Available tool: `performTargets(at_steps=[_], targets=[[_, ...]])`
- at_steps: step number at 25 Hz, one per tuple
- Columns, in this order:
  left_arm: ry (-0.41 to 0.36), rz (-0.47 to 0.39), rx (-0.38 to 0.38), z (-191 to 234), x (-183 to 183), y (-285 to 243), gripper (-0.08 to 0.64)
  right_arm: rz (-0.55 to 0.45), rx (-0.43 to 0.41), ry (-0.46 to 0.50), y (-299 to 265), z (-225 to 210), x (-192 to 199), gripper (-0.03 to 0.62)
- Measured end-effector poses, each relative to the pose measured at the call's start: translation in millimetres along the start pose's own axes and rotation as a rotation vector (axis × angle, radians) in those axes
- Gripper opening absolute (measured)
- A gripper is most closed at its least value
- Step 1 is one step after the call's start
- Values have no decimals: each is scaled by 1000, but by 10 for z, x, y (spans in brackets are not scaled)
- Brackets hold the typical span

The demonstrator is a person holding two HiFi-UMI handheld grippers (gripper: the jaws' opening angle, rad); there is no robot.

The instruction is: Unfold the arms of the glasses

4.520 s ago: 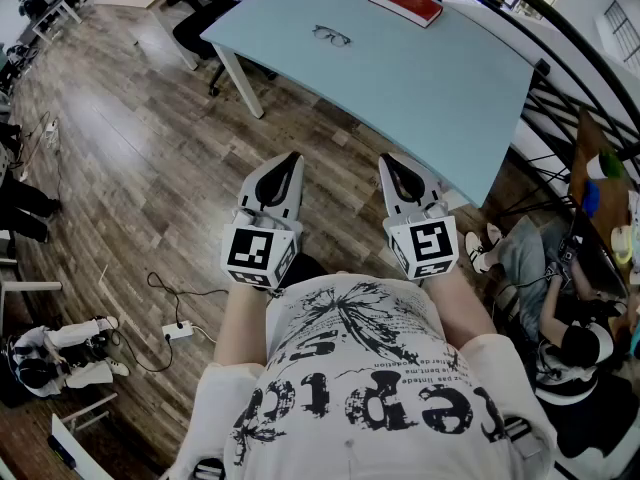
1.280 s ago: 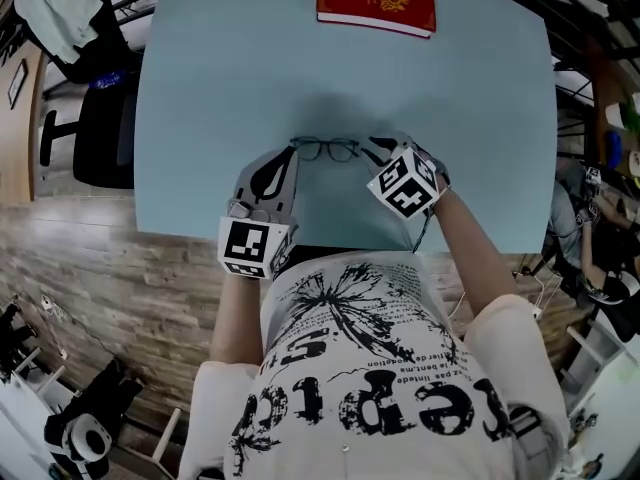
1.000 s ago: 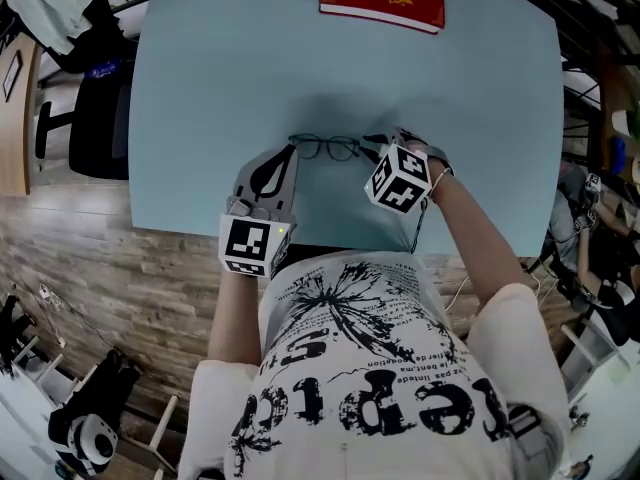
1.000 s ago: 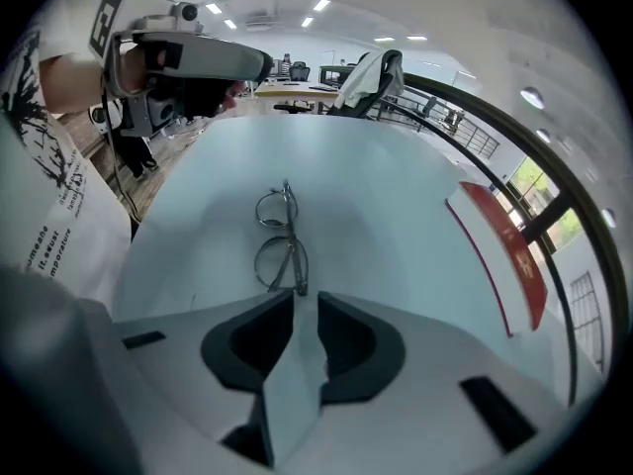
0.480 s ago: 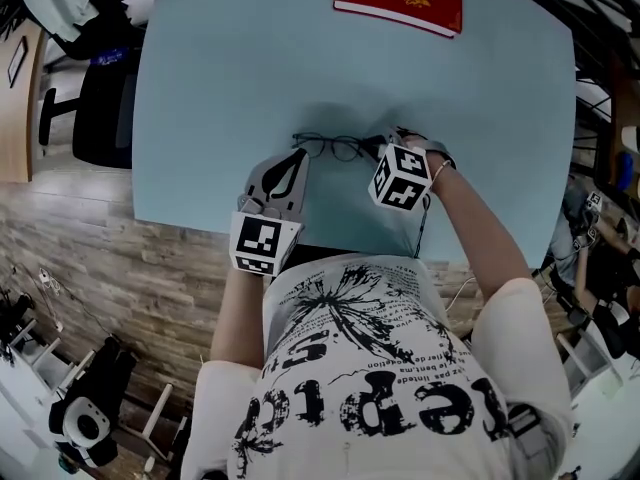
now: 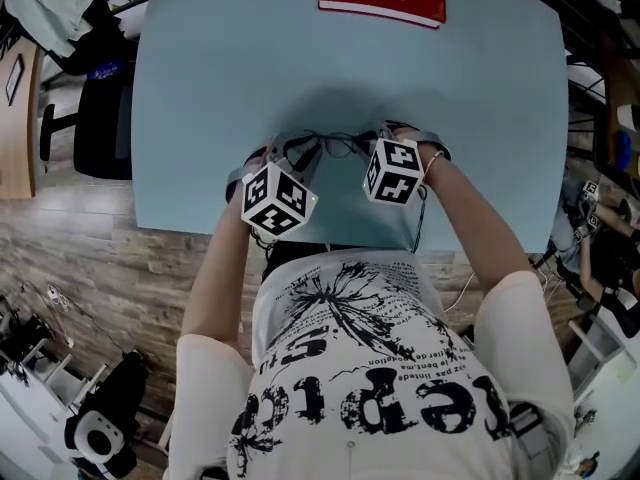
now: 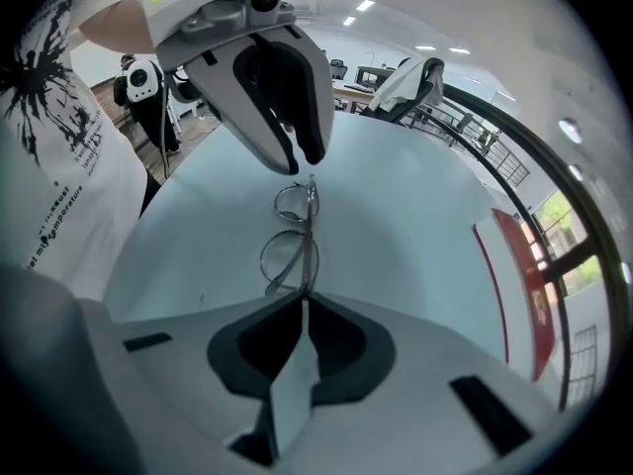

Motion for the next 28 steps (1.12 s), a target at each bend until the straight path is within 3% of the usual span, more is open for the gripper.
performTargets(at_steps=[5, 13, 17, 23, 28], targets=[[-184, 139, 134, 5, -84, -278, 80, 38, 7, -32, 29, -7, 4, 32], [-352, 257, 299, 39, -105, -513, 78, 71, 10, -60, 52, 0, -3, 32], [-446, 297, 338, 33, -101, -590, 42, 90, -15, -84, 41, 24, 13, 32], [-454, 233, 404, -44, -112, -609, 32, 121, -18, -64, 64, 50, 88, 32], [-458, 198, 437, -49, -122, -569, 32, 138, -53, -102, 94, 89, 86, 32]])
Point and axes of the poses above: the fingertips, and each gripper's own axes: y backward along the fingers, z to its left, x out of its underside, the point moved 5 cm from there along y, backward along the fingers, and after that the axes turned 14 degrees about x, right-handed, at the moved point
